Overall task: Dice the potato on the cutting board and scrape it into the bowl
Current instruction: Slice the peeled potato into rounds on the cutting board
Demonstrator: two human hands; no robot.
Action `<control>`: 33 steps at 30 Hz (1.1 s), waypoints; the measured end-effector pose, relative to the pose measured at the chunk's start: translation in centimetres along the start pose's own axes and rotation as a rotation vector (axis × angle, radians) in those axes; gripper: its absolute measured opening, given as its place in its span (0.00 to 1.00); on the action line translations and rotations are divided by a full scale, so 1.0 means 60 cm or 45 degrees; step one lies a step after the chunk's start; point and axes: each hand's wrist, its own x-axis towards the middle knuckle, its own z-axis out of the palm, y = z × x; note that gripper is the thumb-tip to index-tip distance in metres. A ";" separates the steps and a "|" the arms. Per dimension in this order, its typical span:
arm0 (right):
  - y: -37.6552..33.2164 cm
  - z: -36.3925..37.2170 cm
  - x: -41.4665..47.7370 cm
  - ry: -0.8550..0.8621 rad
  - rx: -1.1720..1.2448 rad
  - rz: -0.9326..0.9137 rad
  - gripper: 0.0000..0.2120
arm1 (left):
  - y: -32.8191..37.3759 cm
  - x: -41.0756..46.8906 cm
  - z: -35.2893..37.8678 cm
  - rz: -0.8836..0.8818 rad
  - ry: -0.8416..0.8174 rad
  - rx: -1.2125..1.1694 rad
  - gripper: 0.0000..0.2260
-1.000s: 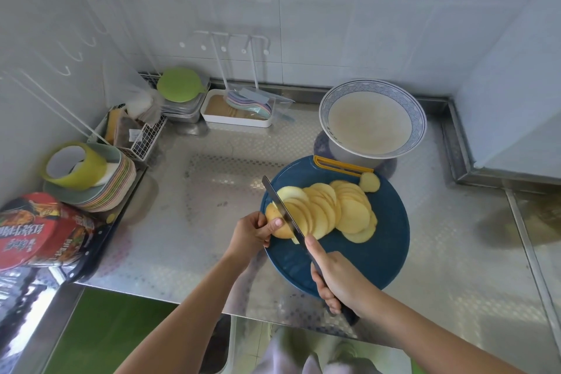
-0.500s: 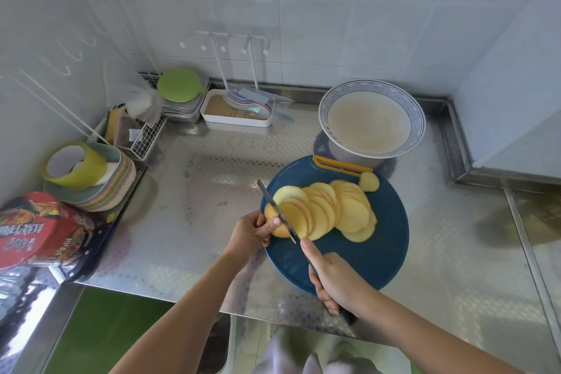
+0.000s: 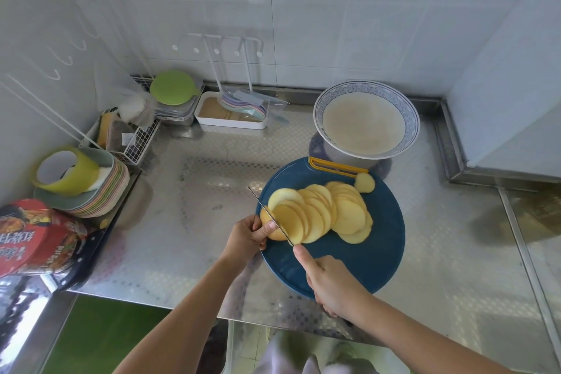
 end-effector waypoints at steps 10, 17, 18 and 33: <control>-0.020 -0.031 0.006 -0.235 0.120 0.158 0.30 | 0.009 -0.005 -0.002 -0.015 -0.056 0.033 0.21; -0.026 -0.029 0.012 -0.264 0.163 0.236 0.33 | 0.018 -0.009 0.003 -0.032 -0.059 0.006 0.21; -0.028 -0.026 0.014 -0.261 0.171 0.238 0.33 | 0.019 -0.012 0.005 -0.032 -0.058 -0.008 0.20; -0.046 0.000 0.039 -0.173 0.236 0.208 0.31 | 0.030 -0.019 0.010 -0.047 -0.027 -0.062 0.19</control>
